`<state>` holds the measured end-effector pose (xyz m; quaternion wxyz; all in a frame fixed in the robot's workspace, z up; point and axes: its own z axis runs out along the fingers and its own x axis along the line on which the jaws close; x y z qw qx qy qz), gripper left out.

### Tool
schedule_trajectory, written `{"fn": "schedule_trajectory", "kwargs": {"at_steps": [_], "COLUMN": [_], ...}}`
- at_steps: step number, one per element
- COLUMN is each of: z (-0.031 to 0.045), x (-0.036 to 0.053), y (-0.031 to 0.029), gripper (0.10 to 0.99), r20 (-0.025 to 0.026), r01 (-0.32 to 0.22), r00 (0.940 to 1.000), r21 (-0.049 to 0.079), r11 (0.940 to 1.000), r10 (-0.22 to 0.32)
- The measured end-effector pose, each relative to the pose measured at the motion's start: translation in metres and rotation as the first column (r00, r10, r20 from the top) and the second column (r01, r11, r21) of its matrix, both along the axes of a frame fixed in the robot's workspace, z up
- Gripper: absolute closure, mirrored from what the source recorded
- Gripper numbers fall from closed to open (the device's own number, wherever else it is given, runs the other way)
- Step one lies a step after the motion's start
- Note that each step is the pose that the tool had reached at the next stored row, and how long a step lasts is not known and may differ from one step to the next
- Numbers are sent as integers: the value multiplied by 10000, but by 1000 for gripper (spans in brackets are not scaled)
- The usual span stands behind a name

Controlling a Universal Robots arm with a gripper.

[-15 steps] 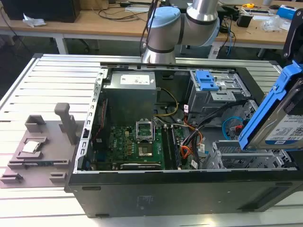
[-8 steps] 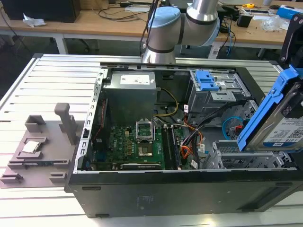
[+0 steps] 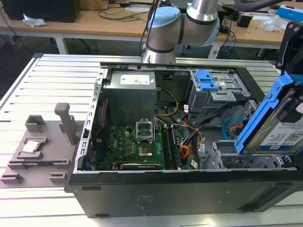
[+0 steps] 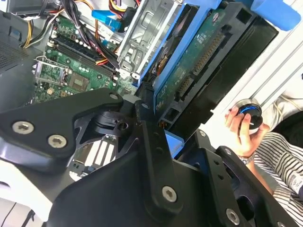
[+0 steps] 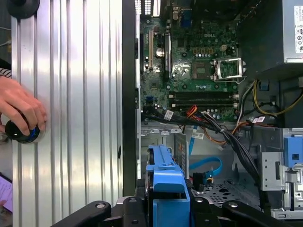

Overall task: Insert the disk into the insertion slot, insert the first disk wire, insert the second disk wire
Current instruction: 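Insert the disk into the insertion slot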

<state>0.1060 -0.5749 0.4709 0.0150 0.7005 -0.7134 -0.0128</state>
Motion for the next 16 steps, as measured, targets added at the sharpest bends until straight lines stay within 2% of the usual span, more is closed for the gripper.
{"fn": "schedule_trajectory", "kwargs": {"at_steps": [8, 16], "z": [-97, -148], "x": [0, -2], "y": [0, 0], "gripper": [722, 722], "r20": [0, -1], "r01": [0, 0], "r00": [10000, 10000], "r21": [0, 1], "r11": [10000, 10000], "r10": [0, 0]}}
